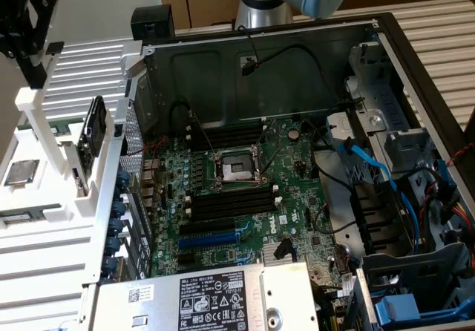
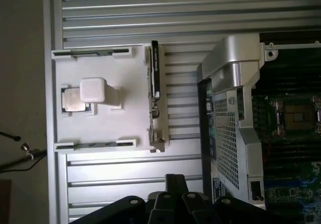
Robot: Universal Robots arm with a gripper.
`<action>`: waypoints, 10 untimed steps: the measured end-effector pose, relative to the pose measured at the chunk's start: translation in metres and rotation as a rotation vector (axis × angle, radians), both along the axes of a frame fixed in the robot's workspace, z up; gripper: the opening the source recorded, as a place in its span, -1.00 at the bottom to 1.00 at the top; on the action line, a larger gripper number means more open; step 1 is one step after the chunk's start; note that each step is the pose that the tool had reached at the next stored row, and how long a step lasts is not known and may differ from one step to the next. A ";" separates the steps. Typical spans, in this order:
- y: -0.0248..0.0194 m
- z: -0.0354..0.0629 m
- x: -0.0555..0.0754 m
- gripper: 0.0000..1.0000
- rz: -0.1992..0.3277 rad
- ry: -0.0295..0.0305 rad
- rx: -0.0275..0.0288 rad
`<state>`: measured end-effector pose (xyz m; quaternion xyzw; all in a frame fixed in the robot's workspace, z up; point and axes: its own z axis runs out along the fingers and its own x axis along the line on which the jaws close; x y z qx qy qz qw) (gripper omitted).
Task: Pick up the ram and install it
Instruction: 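Reach for the ram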
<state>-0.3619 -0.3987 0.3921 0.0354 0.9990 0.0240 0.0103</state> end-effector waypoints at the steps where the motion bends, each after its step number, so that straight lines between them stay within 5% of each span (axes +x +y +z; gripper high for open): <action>1: 0.0003 -0.0002 -0.004 -0.79 0.000 0.0000 0.0000; 10: 0.0121 -0.0024 -0.045 -0.79 0.000 0.0001 -0.0039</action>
